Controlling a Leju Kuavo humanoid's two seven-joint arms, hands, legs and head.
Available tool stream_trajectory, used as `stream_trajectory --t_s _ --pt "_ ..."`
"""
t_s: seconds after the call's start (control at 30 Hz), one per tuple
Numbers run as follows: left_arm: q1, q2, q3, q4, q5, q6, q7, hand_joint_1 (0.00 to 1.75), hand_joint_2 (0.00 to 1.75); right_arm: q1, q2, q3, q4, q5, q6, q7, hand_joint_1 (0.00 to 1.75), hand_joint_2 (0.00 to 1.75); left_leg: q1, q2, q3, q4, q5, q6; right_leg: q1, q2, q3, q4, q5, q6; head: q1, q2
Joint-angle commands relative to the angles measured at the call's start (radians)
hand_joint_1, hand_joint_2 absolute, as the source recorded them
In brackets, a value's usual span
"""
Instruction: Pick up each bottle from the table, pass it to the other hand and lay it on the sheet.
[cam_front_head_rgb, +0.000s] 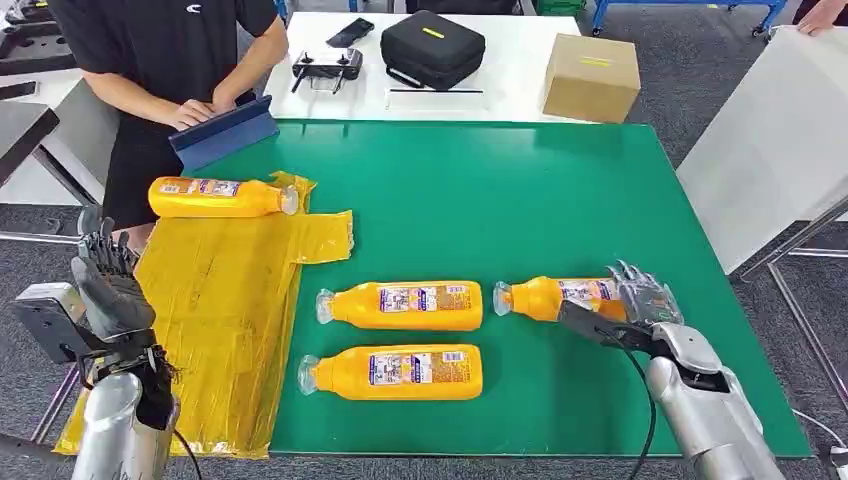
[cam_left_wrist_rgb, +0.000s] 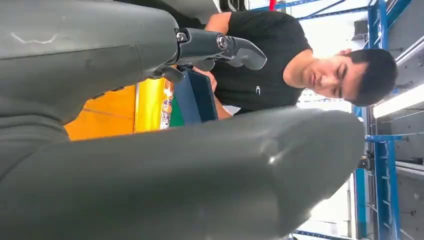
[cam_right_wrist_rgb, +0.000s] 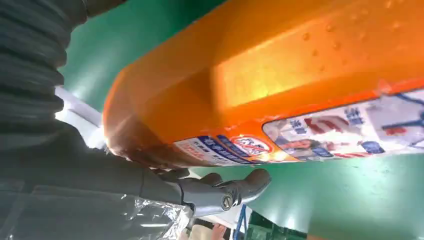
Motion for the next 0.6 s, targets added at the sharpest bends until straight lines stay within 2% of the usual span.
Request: stream_trajectory --t_s 0.03,0.6 --pt "-0.039 0.022 -0.009 0.08 0.02 0.011 -0.018 0.0 0.0 -0.107 -0.002 0.11 0.299 -0.019 -0.026 -0.037 1.75 1.75 0.001 0.0 0.005 -0.001 0.0 -0.003 0.001 0.0 0.005 -0.002 0.0 -0.002 0.0 0.0" --pt "-0.041 0.034 -0.014 0.08 0.042 0.018 -0.03 0.0 0.0 -0.08 -0.029 0.138 0.26 -0.072 -0.042 -0.034 1.75 1.75 0.001 -0.004 0.007 -0.001 0.001 -0.001 0.001 -0.003 0.009 -0.002 0.0 -0.001 0.0 0.0"
